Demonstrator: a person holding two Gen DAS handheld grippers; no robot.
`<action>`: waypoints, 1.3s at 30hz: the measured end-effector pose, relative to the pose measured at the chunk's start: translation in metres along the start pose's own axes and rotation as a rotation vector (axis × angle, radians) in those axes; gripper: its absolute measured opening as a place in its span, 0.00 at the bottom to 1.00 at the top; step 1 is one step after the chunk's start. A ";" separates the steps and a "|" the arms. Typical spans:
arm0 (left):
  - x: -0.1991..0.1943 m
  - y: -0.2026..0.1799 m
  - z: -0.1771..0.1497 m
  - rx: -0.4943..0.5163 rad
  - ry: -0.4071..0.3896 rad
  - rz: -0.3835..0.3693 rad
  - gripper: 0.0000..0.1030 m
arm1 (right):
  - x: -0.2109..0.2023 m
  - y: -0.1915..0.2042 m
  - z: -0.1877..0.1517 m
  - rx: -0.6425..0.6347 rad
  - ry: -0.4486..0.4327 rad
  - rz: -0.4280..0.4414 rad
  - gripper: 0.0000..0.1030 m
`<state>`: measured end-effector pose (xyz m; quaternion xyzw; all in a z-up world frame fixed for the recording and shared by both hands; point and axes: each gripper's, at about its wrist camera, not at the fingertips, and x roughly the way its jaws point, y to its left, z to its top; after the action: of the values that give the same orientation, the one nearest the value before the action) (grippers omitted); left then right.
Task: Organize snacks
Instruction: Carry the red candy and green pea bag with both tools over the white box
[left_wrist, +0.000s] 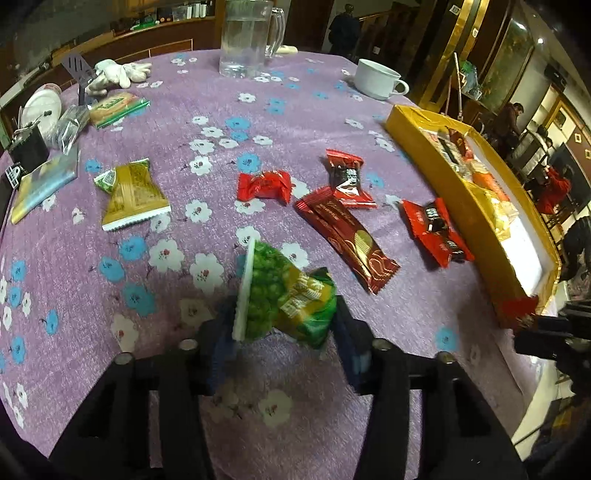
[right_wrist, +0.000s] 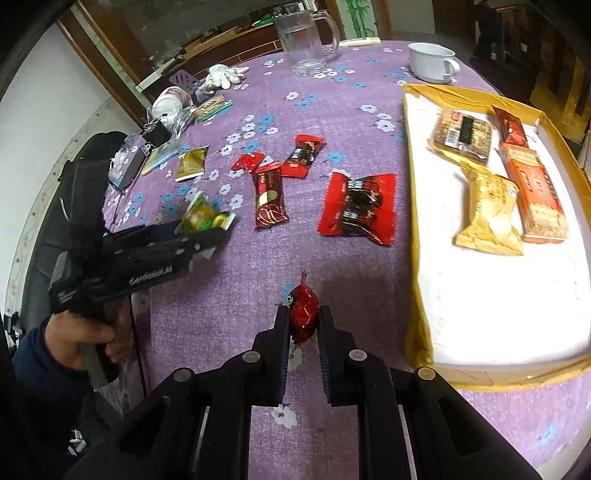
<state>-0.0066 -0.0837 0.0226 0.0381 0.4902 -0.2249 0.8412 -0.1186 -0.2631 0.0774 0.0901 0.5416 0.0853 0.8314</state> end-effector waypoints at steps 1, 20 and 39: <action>0.000 0.000 -0.001 -0.006 -0.010 0.009 0.36 | -0.001 -0.001 -0.001 0.000 0.001 -0.001 0.14; -0.062 -0.045 -0.033 -0.166 -0.094 0.002 0.30 | -0.008 0.001 0.020 -0.112 -0.026 0.150 0.14; -0.061 -0.196 0.016 0.074 -0.111 -0.085 0.30 | -0.074 -0.140 0.006 0.097 -0.162 0.137 0.14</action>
<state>-0.1011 -0.2433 0.1130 0.0358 0.4353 -0.2804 0.8548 -0.1363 -0.4165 0.1111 0.1736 0.4688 0.1080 0.8593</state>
